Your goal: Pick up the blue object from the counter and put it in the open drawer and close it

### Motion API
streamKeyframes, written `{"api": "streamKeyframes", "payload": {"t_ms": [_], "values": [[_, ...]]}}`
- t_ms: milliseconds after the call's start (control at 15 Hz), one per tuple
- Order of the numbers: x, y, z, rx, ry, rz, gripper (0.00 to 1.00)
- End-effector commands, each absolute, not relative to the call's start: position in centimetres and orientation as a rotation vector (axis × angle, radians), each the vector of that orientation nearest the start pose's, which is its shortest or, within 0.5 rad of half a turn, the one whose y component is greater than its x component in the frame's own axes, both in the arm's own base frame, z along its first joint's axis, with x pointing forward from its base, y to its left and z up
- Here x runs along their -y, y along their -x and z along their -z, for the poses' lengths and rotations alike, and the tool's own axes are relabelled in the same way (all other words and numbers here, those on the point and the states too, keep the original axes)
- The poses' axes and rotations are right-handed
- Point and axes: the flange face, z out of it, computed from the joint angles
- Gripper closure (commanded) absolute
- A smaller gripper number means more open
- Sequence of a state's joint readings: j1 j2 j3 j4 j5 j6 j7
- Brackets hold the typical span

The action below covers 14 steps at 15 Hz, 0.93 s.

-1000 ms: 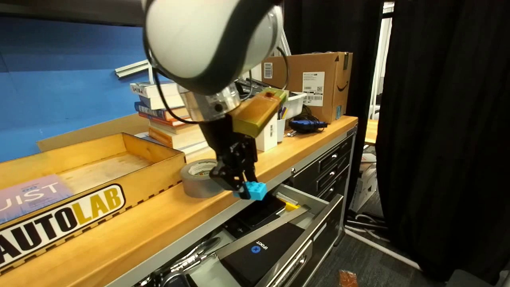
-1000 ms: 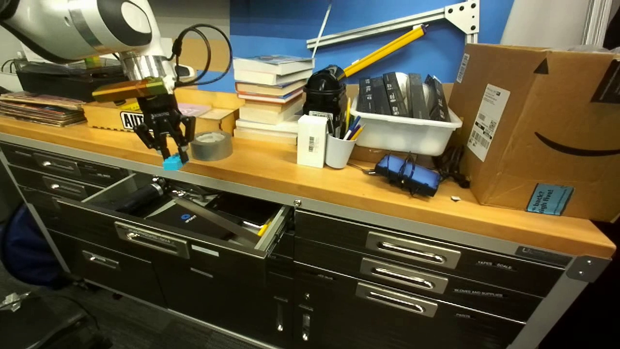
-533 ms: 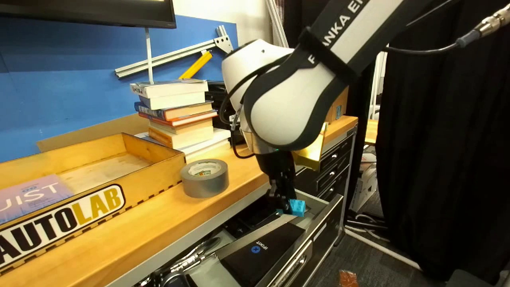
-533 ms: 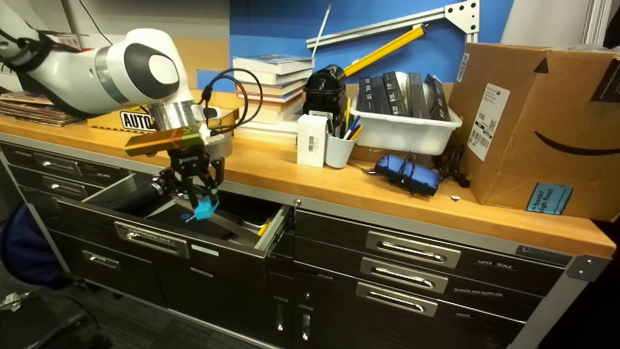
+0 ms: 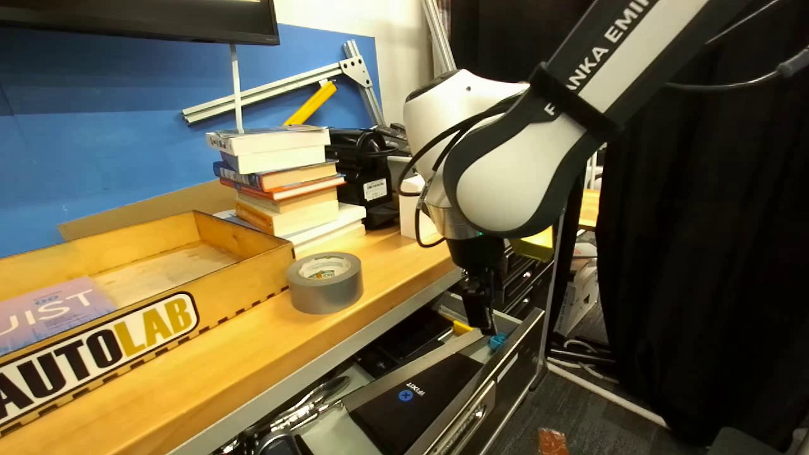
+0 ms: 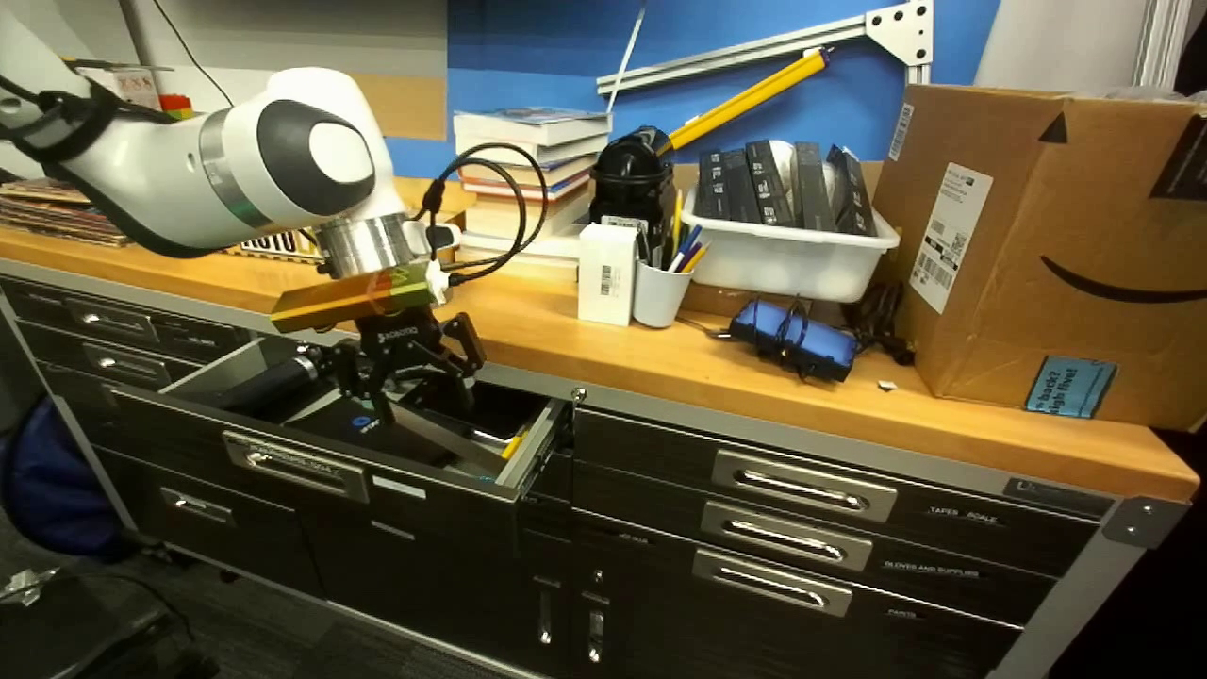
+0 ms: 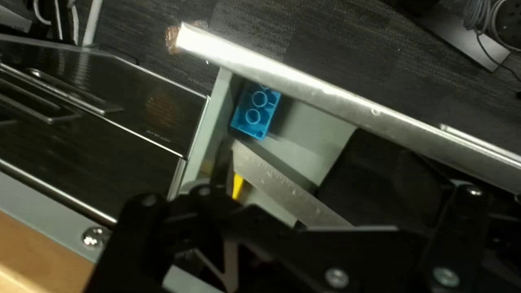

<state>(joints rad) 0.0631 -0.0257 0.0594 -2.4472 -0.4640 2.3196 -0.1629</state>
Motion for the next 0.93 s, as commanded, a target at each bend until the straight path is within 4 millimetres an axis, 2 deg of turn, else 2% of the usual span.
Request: {"api": "streamKeyframes", "payload": {"t_ms": [0,200,333,667,867], "values": [[-1.1,-43.8,-30.2,0.989,3.258,-0.259,0.00],[0.8,-42.9,-28.2,0.967,3.153,-0.376,0.00],[1.2,-42.8,-27.0,0.982,3.063,-0.424,0.00],[0.8,-43.5,-24.6,1.008,2.886,-0.553,0.00],[0.0,-45.1,-24.1,0.970,2.901,-0.604,0.00]]}}
